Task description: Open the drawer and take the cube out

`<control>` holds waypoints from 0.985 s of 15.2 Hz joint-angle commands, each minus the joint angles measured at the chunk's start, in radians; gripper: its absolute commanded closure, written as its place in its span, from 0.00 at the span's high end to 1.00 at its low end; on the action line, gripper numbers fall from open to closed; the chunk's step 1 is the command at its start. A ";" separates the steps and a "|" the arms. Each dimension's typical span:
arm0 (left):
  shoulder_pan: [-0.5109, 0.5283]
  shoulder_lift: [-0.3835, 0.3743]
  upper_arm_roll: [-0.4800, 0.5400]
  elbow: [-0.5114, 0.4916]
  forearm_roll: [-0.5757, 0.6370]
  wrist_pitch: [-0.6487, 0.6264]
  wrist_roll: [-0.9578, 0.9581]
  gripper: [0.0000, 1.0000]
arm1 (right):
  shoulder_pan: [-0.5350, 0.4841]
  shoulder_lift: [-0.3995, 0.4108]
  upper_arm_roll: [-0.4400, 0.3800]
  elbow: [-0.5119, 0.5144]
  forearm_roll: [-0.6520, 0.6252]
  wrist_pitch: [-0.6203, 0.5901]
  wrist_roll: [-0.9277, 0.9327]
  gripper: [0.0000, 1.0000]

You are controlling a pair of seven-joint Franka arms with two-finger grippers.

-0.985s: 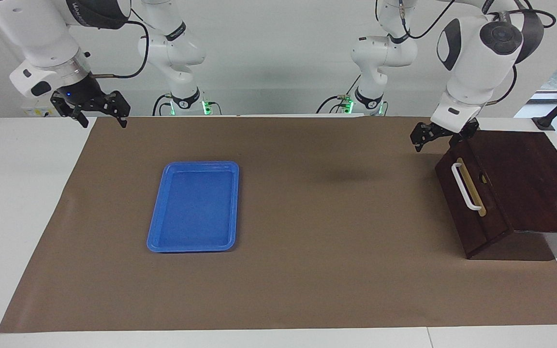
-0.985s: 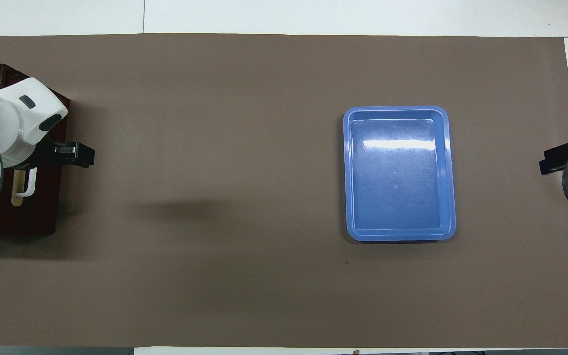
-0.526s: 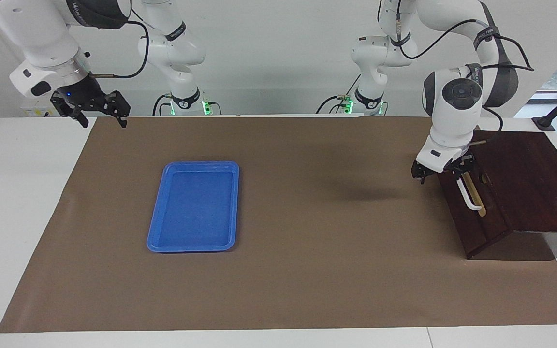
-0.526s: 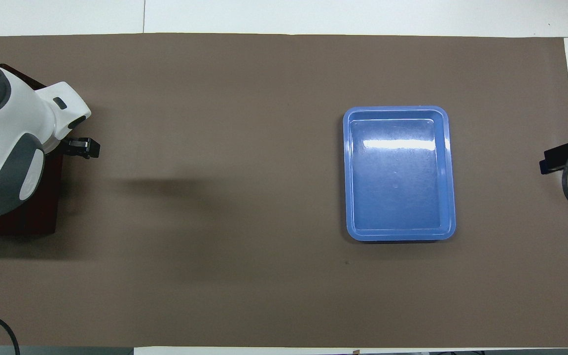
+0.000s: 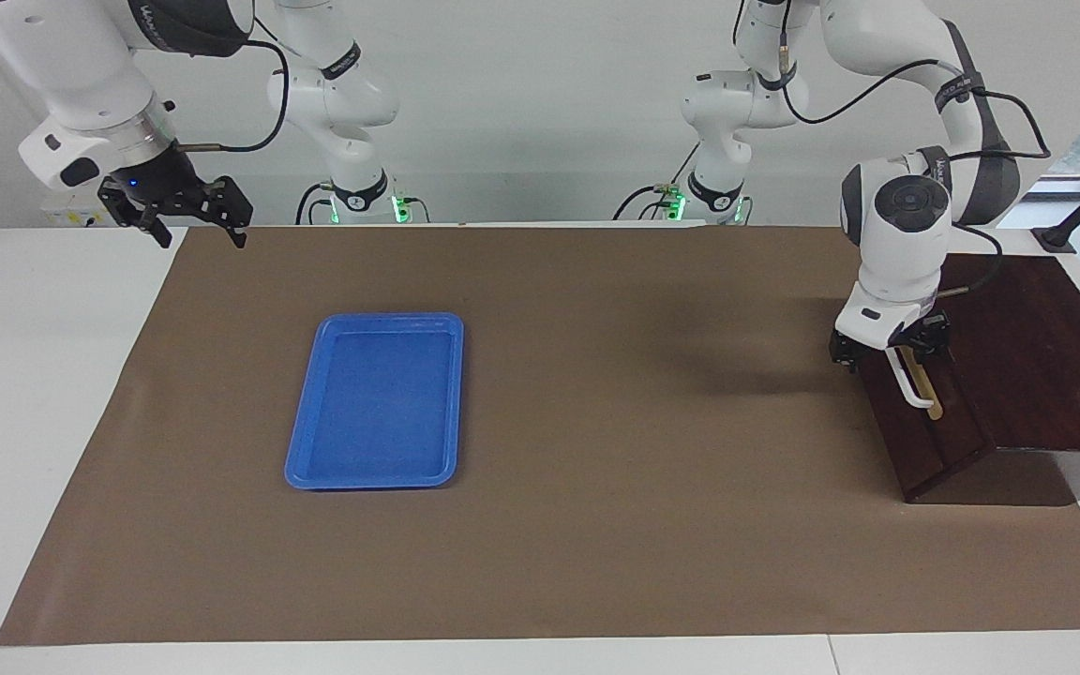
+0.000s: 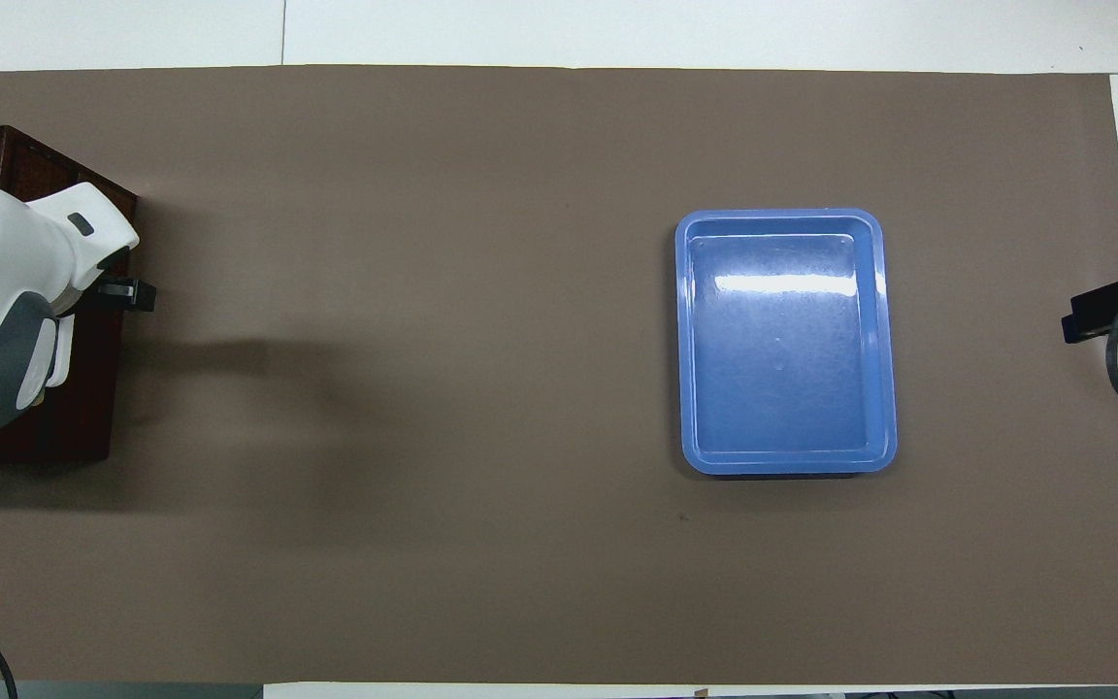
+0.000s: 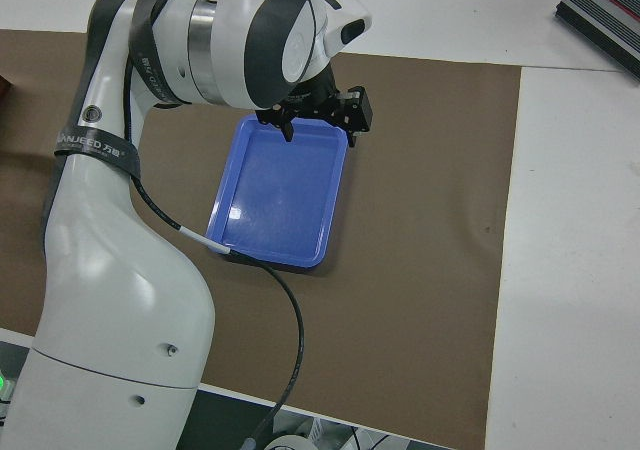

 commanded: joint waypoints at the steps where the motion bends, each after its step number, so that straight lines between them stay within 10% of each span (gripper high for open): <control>1: 0.008 -0.011 -0.003 -0.058 0.023 0.061 0.000 1.00 | -0.009 -0.013 0.011 -0.007 -0.005 -0.015 0.014 1.00; 15: -0.150 0.003 -0.007 -0.047 0.016 -0.007 -0.069 1.00 | -0.009 -0.013 0.011 -0.007 -0.005 -0.013 0.014 1.00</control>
